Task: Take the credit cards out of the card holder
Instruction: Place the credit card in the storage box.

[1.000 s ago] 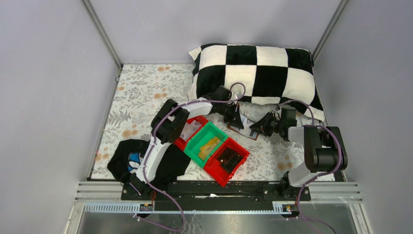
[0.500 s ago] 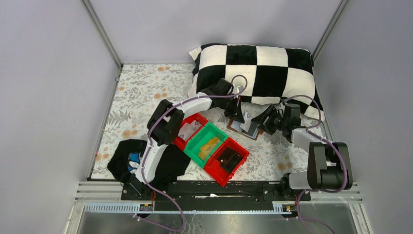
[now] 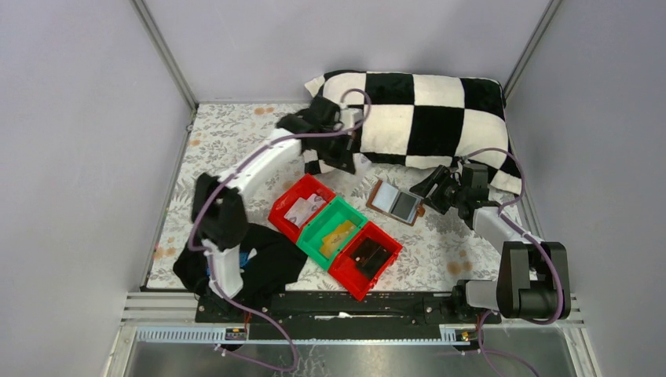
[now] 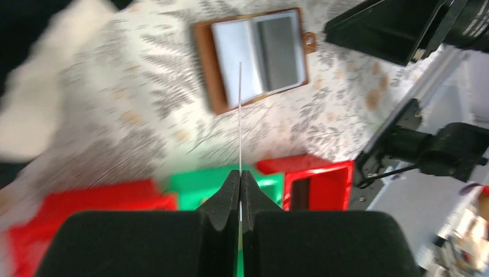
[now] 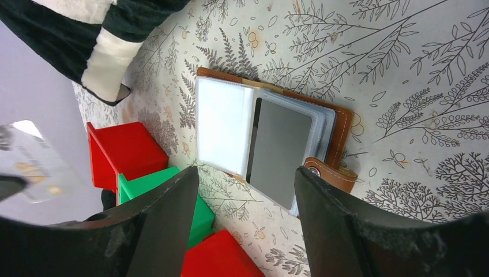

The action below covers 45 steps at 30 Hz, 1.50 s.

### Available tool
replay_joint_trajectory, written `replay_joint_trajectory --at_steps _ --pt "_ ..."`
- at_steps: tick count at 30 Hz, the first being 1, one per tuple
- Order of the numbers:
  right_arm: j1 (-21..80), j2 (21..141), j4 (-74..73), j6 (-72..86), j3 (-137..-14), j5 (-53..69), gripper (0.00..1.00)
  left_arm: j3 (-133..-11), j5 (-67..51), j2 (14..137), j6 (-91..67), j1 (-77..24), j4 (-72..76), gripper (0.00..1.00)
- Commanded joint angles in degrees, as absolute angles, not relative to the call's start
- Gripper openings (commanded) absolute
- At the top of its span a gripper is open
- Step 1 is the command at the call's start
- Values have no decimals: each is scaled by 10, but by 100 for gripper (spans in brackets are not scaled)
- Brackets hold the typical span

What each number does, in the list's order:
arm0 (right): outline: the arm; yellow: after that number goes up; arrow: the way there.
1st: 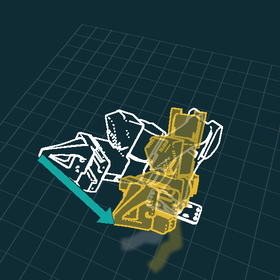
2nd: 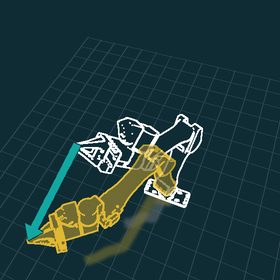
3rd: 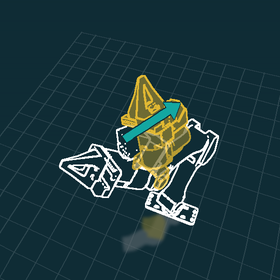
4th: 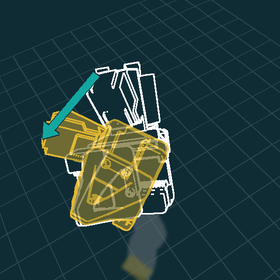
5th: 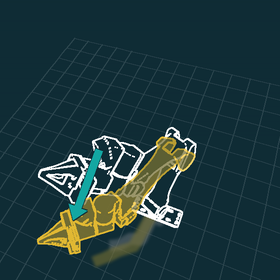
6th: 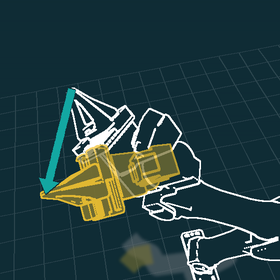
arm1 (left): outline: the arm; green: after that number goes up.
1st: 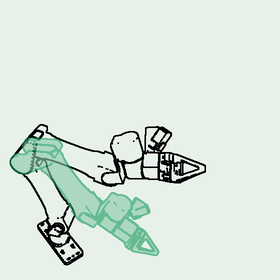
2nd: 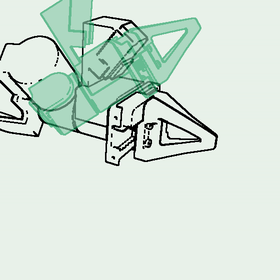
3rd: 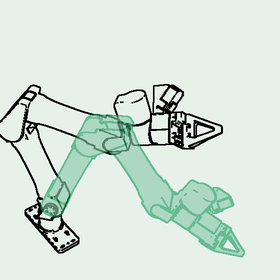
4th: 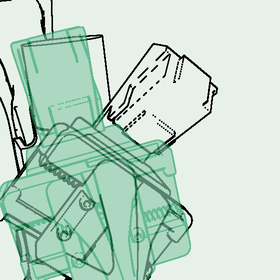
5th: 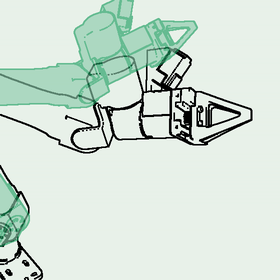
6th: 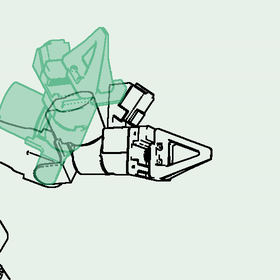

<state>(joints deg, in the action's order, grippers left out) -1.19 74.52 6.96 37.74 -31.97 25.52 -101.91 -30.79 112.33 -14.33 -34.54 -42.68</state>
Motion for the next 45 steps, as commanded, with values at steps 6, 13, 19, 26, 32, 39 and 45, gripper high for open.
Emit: replay_joint_trajectory --at_steps 6,13,19,26,32,39,45 --pt "-13 753 69 366 -344 258 70 -937 -93 963 -14 -283 -585 0" --pt "-14 758 70 367 -343 266 70 -867 -59 966 -36 -259 -586 0" --pt "-14 756 76 371 -337 271 70 -823 -61 986 -23 -259 -560 0" --pt "-13 755 71 367 -335 274 70 -797 -119 1004 -12 -260 -537 0" --pt "-14 757 73 368 -335 277 70 -803 -155 1023 -4 -260 -533 0" --pt "-14 756 68 367 -333 278 71 -834 -73 1056 -33 -260 -553 26" --pt "-14 758 65 362 -338 278 71 -940 -10 1029 -64 -276 -604 46"
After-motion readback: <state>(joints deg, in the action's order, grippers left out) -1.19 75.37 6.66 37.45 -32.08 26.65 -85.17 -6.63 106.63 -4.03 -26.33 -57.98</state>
